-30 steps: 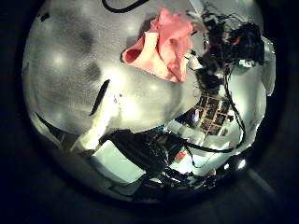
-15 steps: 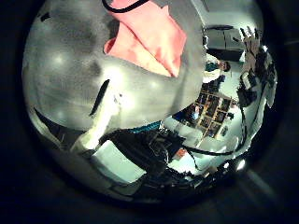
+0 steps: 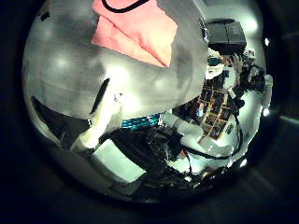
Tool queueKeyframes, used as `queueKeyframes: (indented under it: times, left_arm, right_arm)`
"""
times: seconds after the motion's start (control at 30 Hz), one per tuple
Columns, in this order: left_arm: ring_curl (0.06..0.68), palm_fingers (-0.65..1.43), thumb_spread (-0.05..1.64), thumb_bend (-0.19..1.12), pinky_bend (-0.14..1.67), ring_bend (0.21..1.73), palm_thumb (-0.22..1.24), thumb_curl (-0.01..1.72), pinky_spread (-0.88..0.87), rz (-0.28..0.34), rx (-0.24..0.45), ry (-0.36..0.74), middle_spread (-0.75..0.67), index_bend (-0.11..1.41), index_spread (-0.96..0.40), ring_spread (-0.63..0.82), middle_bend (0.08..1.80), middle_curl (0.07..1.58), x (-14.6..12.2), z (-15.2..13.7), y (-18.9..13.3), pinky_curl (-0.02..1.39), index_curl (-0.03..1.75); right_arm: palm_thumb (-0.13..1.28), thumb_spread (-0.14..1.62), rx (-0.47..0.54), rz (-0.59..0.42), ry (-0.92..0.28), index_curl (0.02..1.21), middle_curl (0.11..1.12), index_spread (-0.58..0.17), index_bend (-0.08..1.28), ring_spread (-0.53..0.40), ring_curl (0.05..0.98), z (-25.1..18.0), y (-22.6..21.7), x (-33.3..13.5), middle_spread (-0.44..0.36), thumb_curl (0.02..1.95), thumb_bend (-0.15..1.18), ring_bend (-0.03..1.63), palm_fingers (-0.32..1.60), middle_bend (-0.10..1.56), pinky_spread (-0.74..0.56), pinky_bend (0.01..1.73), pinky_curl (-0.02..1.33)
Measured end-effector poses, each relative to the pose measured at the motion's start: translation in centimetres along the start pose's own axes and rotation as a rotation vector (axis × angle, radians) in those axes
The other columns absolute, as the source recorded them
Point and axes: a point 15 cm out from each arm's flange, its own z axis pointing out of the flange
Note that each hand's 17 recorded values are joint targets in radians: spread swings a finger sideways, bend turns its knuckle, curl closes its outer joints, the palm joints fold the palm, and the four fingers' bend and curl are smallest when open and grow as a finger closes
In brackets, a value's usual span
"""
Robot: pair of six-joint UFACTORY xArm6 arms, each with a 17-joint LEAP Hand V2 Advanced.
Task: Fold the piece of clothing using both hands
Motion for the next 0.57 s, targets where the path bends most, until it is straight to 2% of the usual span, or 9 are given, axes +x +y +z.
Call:
queueKeyframes:
  times: [0.13, 0.27, 0.33, 0.57]
  left_arm:
    - [0.213, 0.15, 1.31, -0.01, 0.31, 0.56, 0.56, 0.35, 0.44, 0.032, 0.014, -0.016, 0.19, 0.19, 0.0, 0.41, 0.18, 0.31, 0.7, -0.5, -0.2, 0.34, 0.39]
    - [0.211, 0.16, 1.3, -0.01, 0.3, 0.55, 0.55, 0.35, 0.44, 0.058, 0.011, -0.022, 0.19, 0.19, -0.01, 0.41, 0.18, 0.31, 1.7, -0.6, -0.8, 0.34, 0.4]
    - [0.211, 0.16, 1.3, -0.01, 0.29, 0.55, 0.55, 0.35, 0.44, 0.067, 0.005, -0.023, 0.19, 0.19, -0.01, 0.41, 0.18, 0.31, 2.0, -0.6, -0.9, 0.34, 0.4]
    - [0.211, 0.16, 1.3, -0.01, 0.29, 0.54, 0.55, 0.35, 0.44, 0.05, 0.003, -0.019, 0.19, 0.19, -0.01, 0.41, 0.18, 0.31, 1.9, -0.5, -0.5, 0.34, 0.4]
  right_arm:
    - [0.59, 1.22, 0.014, 0.038, 0.015, 0.33, 0.36, -0.395, 0.17, 0.118, 0.27, 0.0, 2.4, 0.8, -0.075, 0.5, -0.01, 0.69, 0.19, 0.37, 0.46, 0.7, 0.3]
    - [0.6, 1.21, -0.02, 0.067, 0.033, 0.32, 0.36, -0.392, 0.16, 0.111, 0.266, 1.1, 3.7, 2.0, -0.106, 0.49, -0.02, 0.69, 0.21, 0.37, 0.45, 0.69, 0.29]
    - [0.6, 1.21, -0.036, 0.075, 0.027, 0.32, 0.36, -0.394, 0.16, 0.1, 0.262, 1.5, 3.8, 2.3, -0.079, 0.49, -0.02, 0.69, 0.22, 0.39, 0.45, 0.68, 0.28]
    - [0.61, 1.22, -0.044, 0.072, 0.022, 0.3, 0.36, -0.392, 0.16, 0.09, 0.254, 1.8, 3.7, 2.3, -0.064, 0.48, -0.01, 0.69, 0.24, 0.38, 0.45, 0.67, 0.26]
